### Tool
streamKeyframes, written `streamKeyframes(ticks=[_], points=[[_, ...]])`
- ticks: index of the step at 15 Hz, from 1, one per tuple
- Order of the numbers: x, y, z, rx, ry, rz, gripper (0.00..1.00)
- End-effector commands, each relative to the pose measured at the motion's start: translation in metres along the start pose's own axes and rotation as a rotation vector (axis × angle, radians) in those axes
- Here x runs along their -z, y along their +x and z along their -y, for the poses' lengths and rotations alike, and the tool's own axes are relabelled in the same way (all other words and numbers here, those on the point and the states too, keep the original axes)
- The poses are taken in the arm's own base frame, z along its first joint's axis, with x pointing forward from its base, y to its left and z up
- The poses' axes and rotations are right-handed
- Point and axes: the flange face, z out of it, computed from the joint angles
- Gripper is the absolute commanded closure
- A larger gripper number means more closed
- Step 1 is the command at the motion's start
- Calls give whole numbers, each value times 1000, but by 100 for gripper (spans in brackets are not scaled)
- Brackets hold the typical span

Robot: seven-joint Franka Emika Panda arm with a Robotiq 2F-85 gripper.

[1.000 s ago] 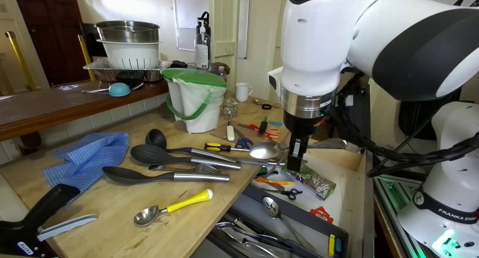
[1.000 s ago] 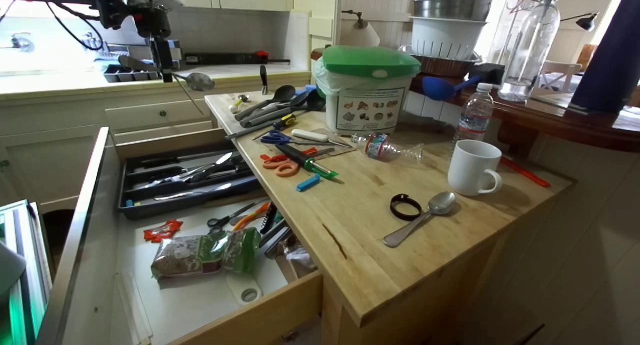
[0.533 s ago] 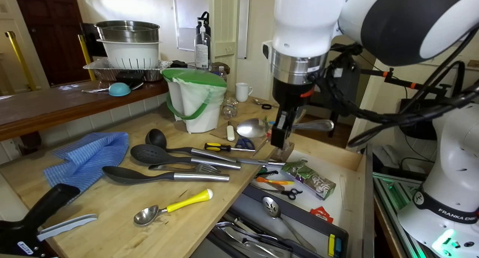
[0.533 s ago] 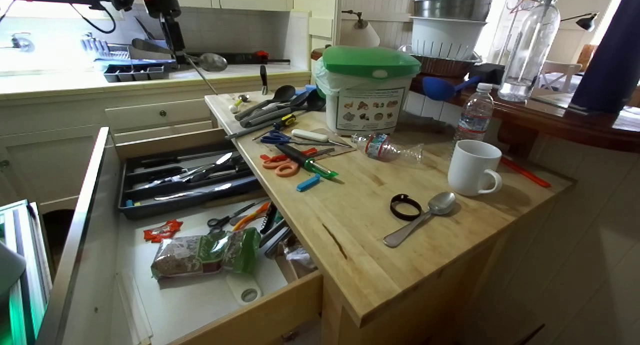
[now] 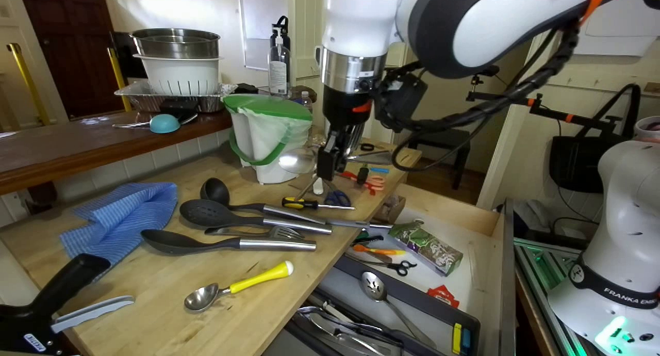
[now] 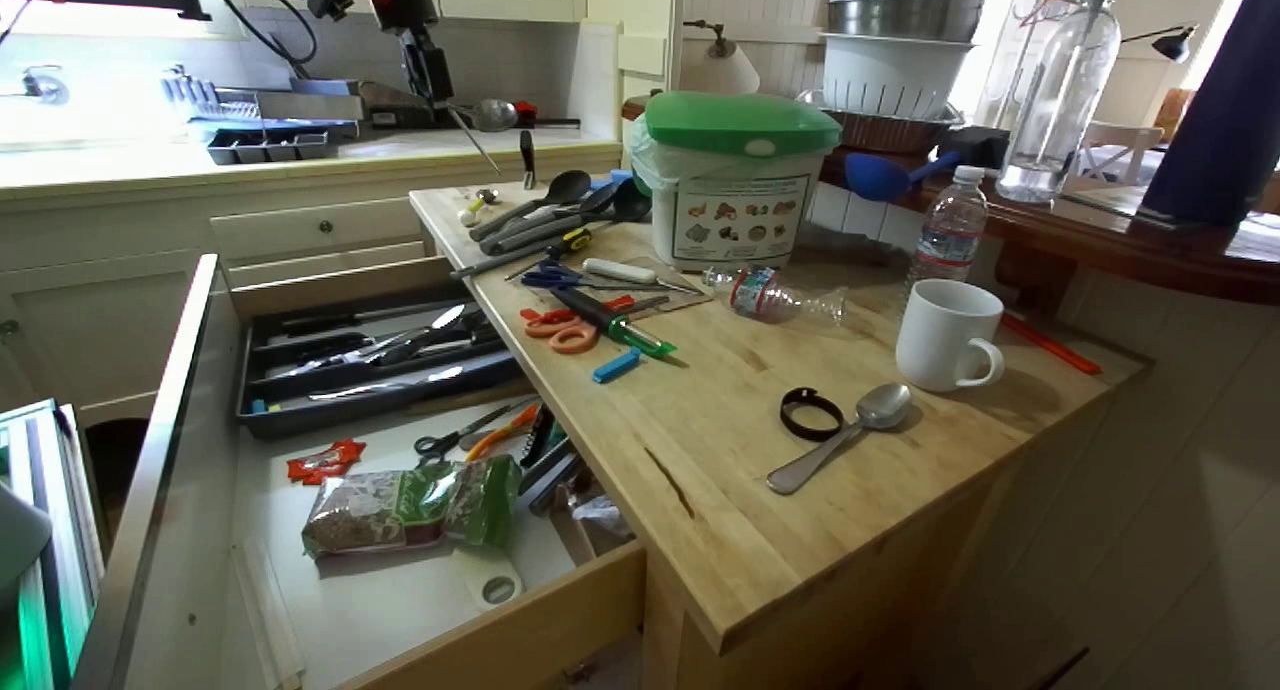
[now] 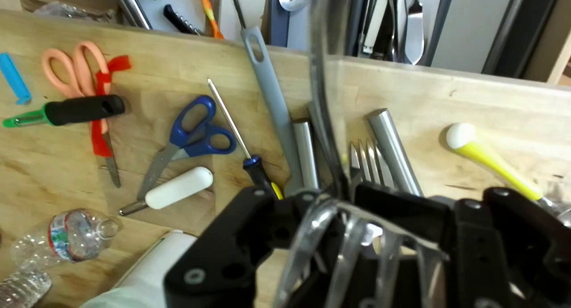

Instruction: Remove a spoon from the cutlery drawer and put it on the table

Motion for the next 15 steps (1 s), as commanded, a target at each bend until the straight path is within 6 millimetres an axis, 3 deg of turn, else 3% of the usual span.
streamKeyframes(ticks=[1,4,5,9,13,15], points=[[-14,49,4,60,67,0,100],[-25,72,13,55,113,20,100],[-24,55,4,48,66,10,100],[-33,69,14,37,70,-6,100],[-45,83,6,19,52,-1,100],[-52,90,12,35,32,-8,100]])
